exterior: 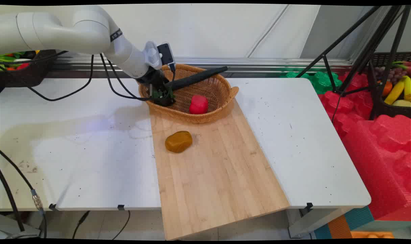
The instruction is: Pick up the potato from the cutting board
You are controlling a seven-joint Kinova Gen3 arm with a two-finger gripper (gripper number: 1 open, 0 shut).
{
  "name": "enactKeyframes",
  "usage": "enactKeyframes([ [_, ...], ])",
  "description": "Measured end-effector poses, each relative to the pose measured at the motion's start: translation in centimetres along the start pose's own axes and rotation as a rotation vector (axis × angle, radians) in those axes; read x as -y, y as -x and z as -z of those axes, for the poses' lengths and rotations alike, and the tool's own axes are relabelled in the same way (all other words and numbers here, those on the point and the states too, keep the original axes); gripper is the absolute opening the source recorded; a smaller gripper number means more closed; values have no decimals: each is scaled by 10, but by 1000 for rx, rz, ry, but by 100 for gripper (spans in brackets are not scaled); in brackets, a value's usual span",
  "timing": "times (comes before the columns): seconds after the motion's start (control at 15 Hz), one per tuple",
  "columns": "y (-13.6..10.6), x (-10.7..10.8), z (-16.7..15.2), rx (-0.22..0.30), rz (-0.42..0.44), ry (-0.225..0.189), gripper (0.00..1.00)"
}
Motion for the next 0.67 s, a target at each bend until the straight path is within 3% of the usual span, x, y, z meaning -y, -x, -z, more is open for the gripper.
enactKeyframes([
  [0.67,-8,4,16,-78,59,-23,100],
])
